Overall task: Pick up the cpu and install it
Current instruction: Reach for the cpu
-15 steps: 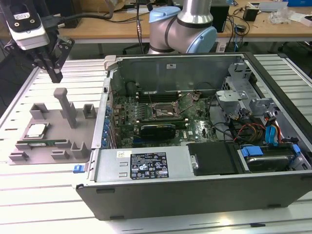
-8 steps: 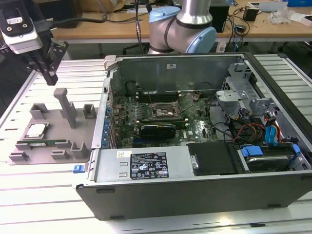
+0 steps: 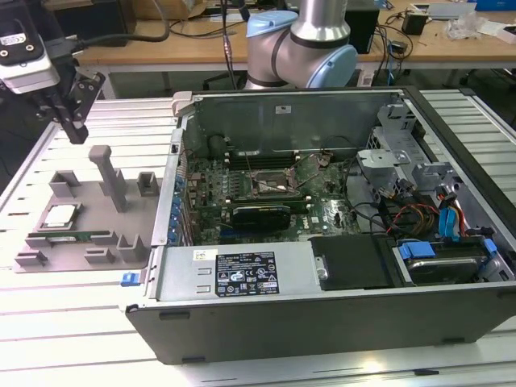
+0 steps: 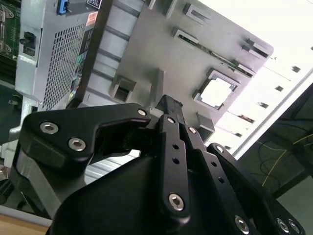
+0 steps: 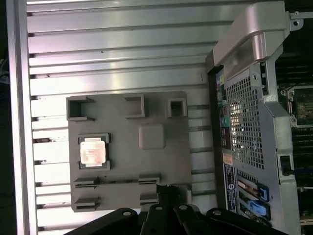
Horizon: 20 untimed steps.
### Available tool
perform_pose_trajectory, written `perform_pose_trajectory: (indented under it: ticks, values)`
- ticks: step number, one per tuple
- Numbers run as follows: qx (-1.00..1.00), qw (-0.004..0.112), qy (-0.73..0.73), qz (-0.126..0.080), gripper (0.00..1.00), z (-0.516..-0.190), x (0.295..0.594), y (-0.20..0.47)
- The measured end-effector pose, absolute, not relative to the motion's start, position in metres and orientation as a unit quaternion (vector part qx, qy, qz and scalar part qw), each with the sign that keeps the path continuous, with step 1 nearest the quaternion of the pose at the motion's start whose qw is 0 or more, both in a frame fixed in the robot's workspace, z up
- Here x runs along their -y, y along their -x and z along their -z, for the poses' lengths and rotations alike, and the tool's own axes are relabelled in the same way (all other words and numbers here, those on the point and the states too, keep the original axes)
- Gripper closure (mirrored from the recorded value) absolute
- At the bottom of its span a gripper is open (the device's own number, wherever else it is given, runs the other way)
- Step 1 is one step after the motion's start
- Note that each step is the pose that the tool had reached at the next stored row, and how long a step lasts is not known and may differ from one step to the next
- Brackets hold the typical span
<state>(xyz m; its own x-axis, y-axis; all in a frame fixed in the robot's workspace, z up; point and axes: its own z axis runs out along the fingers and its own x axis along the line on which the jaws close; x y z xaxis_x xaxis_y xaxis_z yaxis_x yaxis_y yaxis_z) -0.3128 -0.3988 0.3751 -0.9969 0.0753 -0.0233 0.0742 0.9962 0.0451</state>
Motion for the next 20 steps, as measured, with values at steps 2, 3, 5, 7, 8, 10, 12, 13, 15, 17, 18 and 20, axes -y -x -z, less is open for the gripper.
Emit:
perform_pose_trajectory:
  ticks: [2, 3, 5, 7, 8, 10, 12, 13, 15, 17, 18, 20]
  values:
    - [-0.999, 0.013, -0.037, -0.022, 0.89, -0.373, 0.399, 0.316]
    - [-0.999, 0.013, -0.037, -0.022, 0.89, -0.372, 0.399, 0.317]
    - [-0.999, 0.012, -0.037, -0.022, 0.89, -0.368, 0.399, 0.323]
    - [-0.999, 0.012, -0.037, -0.022, 0.89, -0.365, 0.399, 0.327]
    - [-0.999, 0.012, -0.037, -0.022, 0.89, -0.363, 0.399, 0.330]
    - [-0.999, 0.012, -0.037, -0.022, 0.89, -0.360, 0.399, 0.334]
    - [-0.999, 0.012, -0.037, -0.022, 0.89, -0.357, 0.399, 0.339]
    - [-0.999, 0.012, -0.037, -0.022, 0.89, -0.356, 0.399, 0.342]
    - [-0.999, 0.013, -0.037, -0.022, 0.89, -0.353, 0.399, 0.345]
    - [-0.999, 0.012, -0.037, -0.022, 0.89, -0.351, 0.398, 0.347]
    - [-0.999, 0.012, -0.037, -0.022, 0.89, -0.350, 0.398, 0.349]
    - [-0.999, 0.012, -0.037, -0.022, 0.89, -0.348, 0.397, 0.352]
